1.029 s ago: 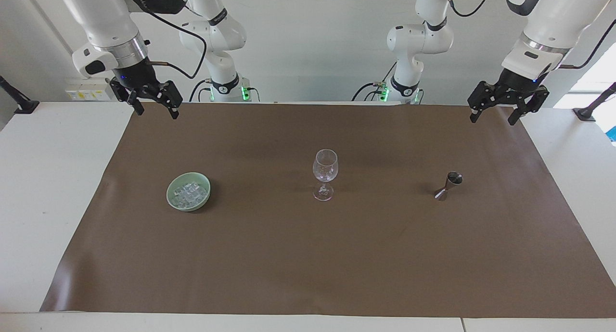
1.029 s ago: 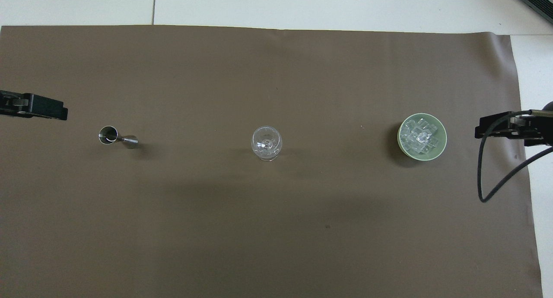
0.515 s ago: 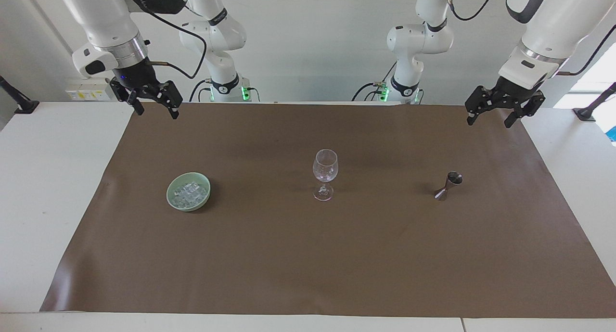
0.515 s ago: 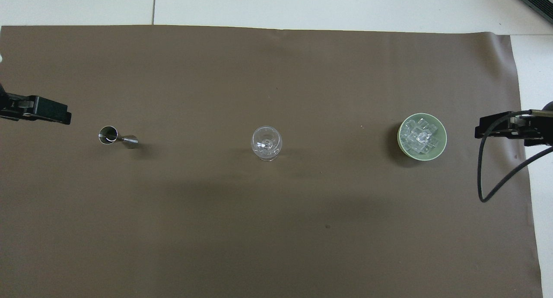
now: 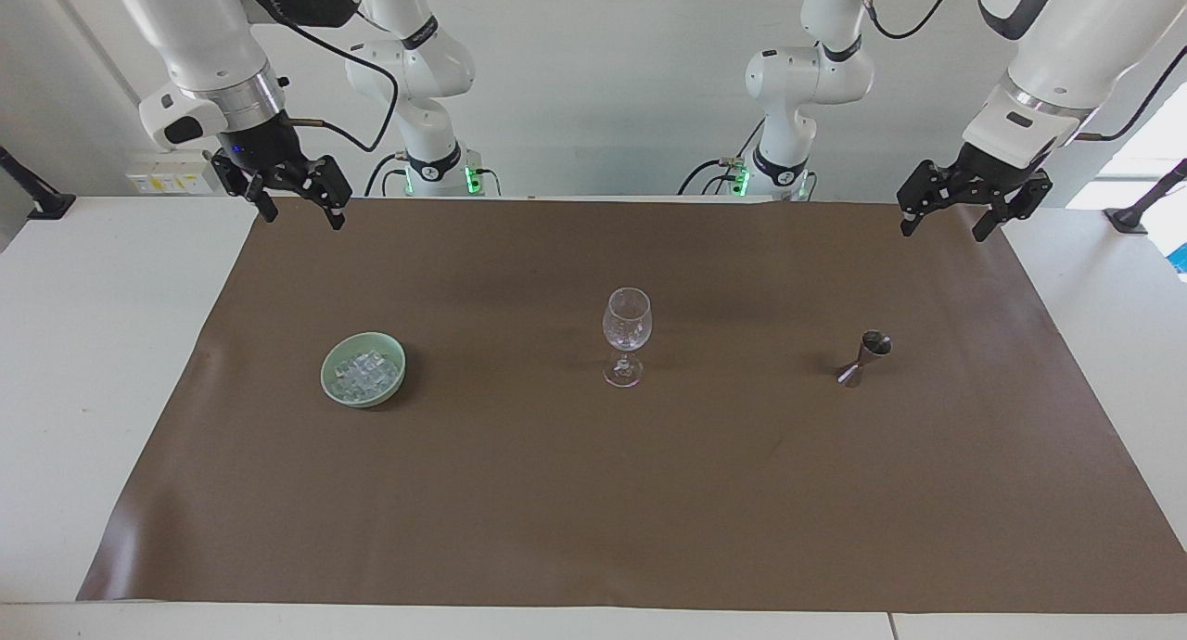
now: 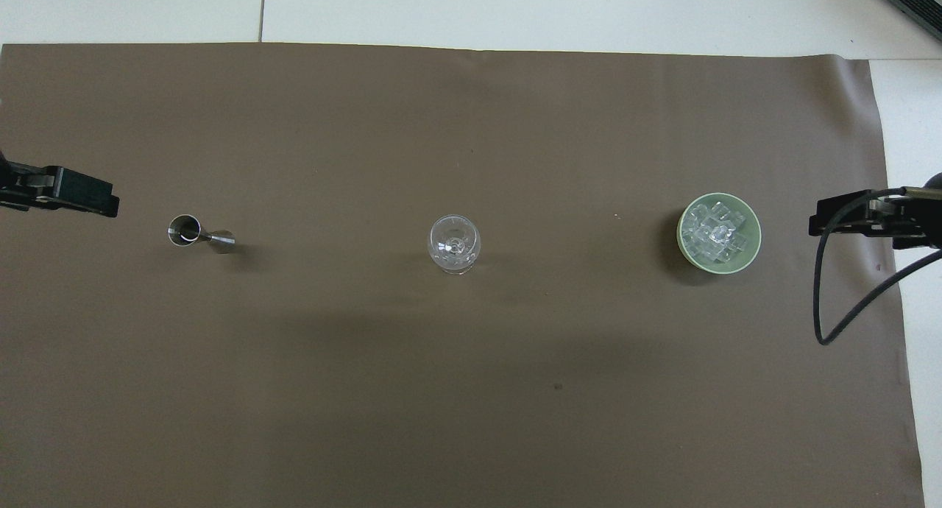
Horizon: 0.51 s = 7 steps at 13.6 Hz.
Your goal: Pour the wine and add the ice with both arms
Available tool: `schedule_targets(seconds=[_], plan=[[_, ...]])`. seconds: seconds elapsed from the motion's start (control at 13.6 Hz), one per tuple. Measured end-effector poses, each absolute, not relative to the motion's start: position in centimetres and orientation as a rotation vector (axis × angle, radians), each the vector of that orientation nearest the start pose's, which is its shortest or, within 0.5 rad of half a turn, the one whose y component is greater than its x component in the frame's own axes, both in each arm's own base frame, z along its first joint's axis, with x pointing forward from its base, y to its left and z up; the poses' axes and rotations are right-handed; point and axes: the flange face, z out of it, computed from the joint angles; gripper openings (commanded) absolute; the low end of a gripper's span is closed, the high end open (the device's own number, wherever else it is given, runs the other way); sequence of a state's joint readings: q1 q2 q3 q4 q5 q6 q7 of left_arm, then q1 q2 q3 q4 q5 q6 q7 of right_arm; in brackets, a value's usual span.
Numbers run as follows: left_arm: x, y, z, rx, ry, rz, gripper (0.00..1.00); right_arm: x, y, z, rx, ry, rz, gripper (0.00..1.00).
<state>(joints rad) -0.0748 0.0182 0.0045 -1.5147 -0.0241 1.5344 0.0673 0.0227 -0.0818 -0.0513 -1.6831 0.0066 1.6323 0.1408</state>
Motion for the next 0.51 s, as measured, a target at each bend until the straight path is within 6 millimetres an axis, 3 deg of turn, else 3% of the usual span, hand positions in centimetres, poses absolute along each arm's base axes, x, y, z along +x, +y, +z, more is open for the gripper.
schedule_targets(seconds=[0.51], plan=[[55.78,-4.28,63.29,-3.158,0.221,-0.022,1.0,53.38,-1.57,62.12,-3.117,0.265,-0.047,1.0]])
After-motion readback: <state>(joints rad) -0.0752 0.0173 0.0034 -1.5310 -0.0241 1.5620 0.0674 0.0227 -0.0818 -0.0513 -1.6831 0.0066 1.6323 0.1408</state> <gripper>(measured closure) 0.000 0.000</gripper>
